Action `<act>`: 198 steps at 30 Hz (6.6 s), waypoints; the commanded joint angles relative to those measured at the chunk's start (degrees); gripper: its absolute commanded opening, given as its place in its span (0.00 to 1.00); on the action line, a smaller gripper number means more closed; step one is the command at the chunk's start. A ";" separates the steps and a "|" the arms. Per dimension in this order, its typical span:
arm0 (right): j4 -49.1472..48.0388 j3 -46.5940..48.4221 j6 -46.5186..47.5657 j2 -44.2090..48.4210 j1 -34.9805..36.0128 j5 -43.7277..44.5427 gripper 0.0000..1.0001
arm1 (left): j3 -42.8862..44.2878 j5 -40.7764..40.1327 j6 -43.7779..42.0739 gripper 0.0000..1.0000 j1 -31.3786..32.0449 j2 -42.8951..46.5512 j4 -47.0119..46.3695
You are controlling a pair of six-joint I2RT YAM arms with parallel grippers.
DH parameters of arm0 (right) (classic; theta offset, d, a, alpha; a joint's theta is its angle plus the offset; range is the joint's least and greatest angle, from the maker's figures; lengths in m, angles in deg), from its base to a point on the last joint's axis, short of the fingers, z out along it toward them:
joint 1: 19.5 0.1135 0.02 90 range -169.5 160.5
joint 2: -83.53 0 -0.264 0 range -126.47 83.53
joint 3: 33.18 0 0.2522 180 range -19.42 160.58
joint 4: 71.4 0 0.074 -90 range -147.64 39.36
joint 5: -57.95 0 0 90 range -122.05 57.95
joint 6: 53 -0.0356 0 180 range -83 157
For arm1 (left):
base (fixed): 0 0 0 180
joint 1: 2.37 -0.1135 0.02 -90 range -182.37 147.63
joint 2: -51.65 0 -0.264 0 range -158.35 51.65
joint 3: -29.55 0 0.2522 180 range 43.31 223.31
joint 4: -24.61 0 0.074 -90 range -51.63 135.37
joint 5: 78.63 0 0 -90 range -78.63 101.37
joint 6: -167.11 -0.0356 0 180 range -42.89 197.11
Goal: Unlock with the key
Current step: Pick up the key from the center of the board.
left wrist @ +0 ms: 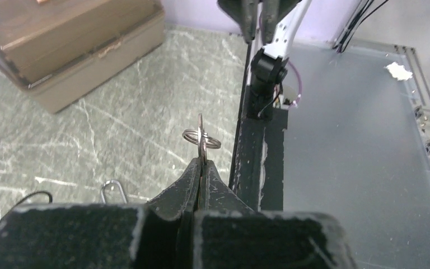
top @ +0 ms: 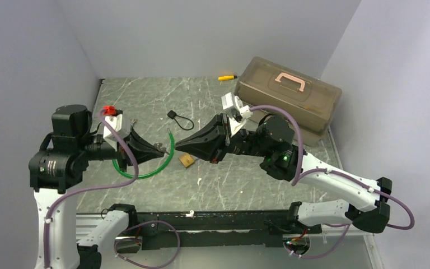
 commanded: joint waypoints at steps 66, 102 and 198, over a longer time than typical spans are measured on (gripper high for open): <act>7.92 3.27 4.72 -16.41 -3.50 -13.14 0.43 | 5.32 -56.14 -2.43 0.00 34.84 -10.88 21.90; 6.72 -2.34 5.17 -13.49 -2.48 -8.12 0.00 | 11.61 -54.11 -3.02 0.00 34.23 -11.50 21.84; 23.49 -33.13 -3.63 24.14 -11.30 12.74 0.00 | -19.14 -66.61 -21.92 0.59 24.65 -26.61 -23.74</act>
